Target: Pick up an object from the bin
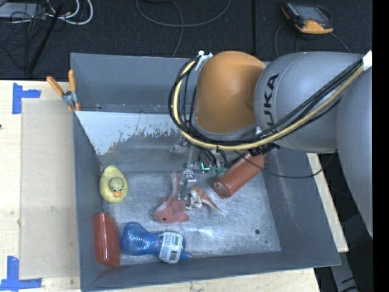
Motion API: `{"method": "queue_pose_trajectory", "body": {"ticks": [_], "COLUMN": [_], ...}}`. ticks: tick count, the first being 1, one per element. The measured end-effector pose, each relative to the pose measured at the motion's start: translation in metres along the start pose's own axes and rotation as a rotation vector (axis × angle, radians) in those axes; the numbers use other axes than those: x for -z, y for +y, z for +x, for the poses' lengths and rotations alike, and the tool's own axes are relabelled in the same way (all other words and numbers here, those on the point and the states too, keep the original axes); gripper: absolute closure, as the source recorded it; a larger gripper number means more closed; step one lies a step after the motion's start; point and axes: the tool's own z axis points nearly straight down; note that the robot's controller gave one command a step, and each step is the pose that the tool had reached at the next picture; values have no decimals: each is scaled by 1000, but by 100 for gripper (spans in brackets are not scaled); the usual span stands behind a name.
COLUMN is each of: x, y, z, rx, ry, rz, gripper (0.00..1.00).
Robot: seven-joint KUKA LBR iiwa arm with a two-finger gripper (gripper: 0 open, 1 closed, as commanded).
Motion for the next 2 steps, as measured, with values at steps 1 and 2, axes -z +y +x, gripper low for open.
{"method": "queue_pose_trajectory", "body": {"ticks": [1,2], "x": [5,-101], "y": [0,-45], "z": [-2,-16], "rx": [-2,-93], "ry": [-7,-17], "rz": [-1,-1], "gripper": [0,100]}}
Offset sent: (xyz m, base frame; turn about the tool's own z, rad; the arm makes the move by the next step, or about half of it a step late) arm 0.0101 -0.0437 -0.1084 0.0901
